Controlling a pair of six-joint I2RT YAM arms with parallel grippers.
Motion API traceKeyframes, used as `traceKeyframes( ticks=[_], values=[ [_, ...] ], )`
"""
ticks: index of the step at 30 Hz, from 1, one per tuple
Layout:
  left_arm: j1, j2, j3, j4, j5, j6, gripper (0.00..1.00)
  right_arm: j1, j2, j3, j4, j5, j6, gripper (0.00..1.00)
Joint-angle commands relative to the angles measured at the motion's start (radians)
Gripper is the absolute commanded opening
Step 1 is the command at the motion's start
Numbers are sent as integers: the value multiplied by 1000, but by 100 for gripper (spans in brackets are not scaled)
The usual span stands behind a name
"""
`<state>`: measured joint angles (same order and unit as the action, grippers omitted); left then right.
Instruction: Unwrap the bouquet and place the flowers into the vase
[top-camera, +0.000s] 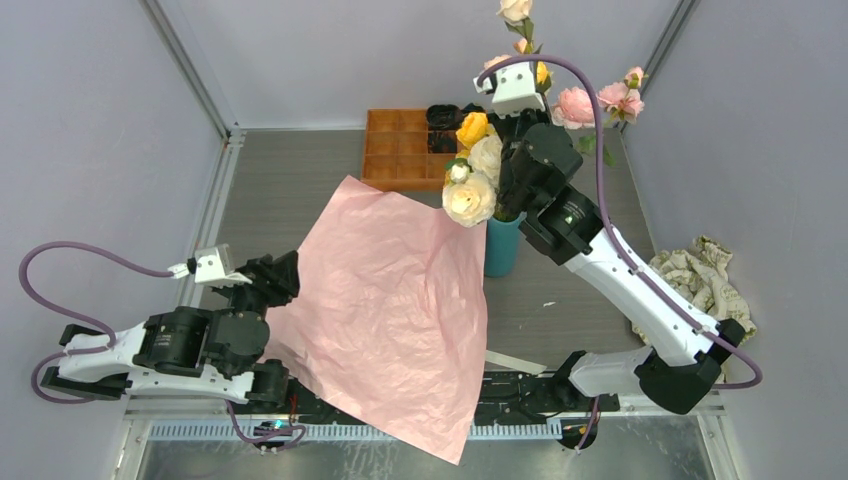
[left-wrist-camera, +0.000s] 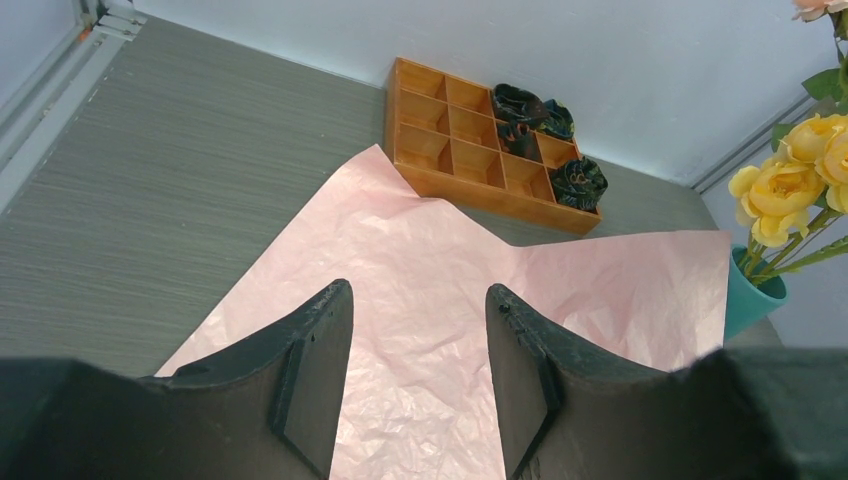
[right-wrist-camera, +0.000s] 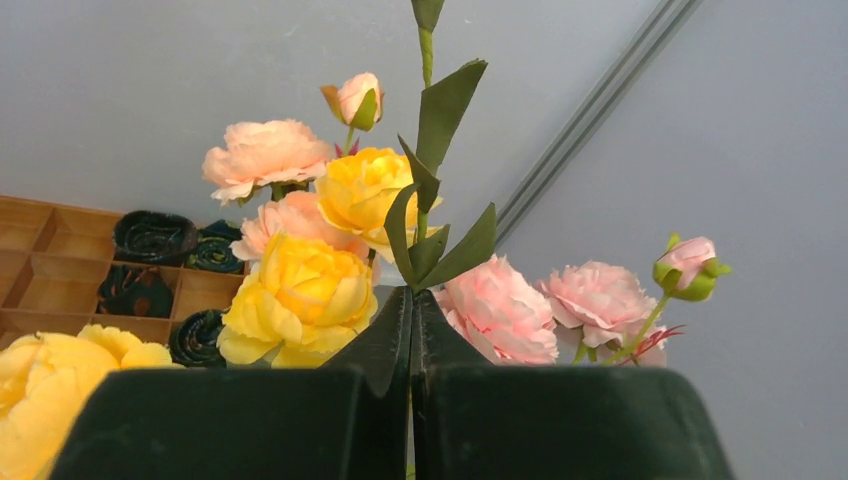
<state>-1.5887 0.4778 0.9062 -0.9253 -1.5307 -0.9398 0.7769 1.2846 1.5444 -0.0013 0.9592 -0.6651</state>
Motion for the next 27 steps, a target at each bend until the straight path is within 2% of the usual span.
traceKeyframes(
  ticks=[1,10,27],
  values=[
    [-2,-5,0,9,-138,-33,52,-1,-70,-23,24,-22,75,1],
    [-2,14,3,14,-143,-36,53,10,-74,75,17,-58,65,1],
    [-2,21,6,10,-145,-40,53,74,-46,125,32,-34,0,1]
  ],
)
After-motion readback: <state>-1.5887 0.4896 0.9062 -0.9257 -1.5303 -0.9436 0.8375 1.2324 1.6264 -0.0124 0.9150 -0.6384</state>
